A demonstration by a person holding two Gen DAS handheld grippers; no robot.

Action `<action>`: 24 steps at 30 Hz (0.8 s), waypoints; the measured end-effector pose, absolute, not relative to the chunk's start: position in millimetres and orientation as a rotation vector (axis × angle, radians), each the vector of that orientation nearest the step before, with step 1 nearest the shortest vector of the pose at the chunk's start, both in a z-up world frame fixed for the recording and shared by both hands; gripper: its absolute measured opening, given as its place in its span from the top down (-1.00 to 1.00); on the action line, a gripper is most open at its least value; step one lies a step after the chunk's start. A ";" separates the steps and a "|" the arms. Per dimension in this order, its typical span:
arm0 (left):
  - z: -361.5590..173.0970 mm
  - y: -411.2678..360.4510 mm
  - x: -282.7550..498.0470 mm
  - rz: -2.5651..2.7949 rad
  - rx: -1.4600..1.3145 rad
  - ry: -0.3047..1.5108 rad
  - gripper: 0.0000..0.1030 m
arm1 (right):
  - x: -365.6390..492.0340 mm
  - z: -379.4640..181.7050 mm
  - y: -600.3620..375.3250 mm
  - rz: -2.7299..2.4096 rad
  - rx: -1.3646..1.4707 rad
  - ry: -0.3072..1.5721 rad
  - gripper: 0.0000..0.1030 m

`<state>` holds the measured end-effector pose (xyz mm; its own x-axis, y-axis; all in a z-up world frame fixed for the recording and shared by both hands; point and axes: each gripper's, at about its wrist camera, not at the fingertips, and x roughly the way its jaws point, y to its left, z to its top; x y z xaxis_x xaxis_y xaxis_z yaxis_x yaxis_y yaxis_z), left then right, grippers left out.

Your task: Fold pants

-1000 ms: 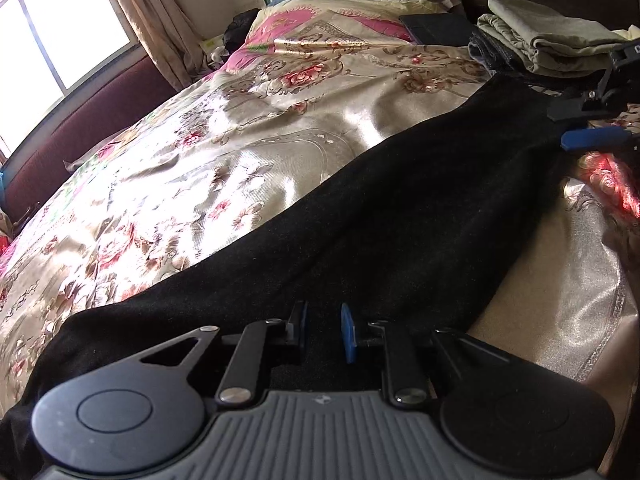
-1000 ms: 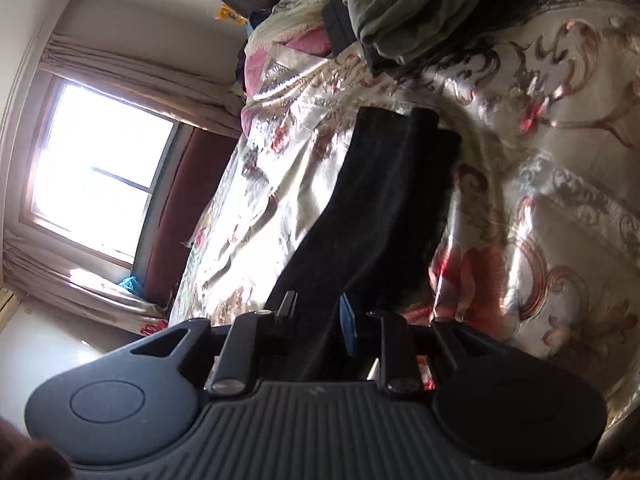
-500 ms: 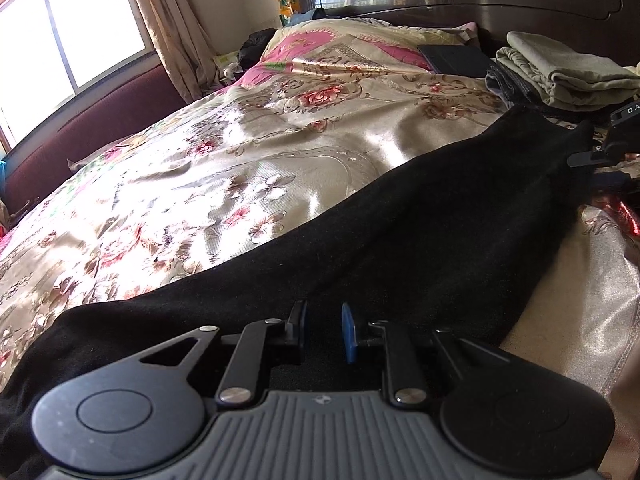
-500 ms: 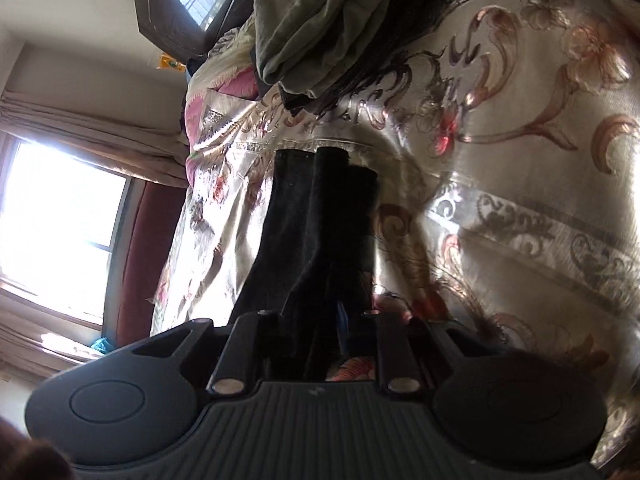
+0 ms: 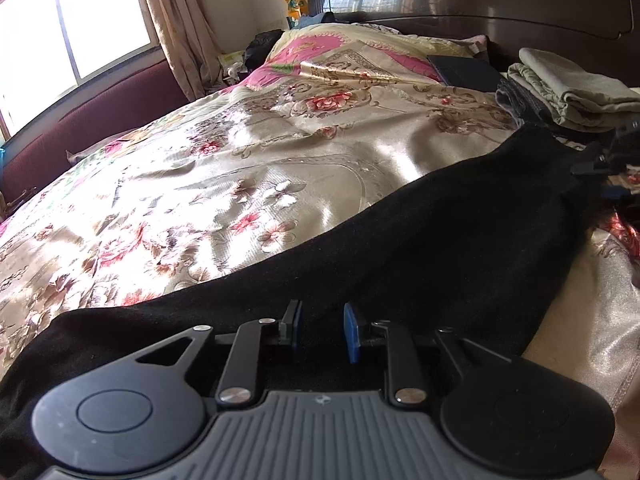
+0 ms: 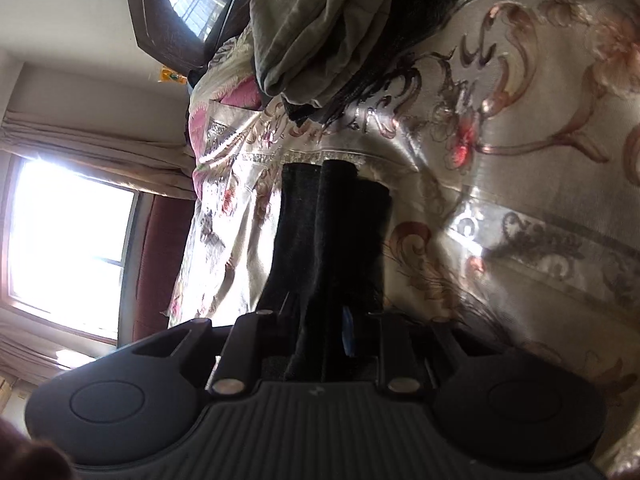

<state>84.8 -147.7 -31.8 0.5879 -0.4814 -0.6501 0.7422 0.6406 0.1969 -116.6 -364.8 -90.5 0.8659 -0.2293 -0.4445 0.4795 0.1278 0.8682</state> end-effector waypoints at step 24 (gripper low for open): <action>-34.9 -138.8 52.9 -0.903 0.498 0.624 0.21 | -85.7 -19.6 -352.3 -0.457 0.985 0.296 0.86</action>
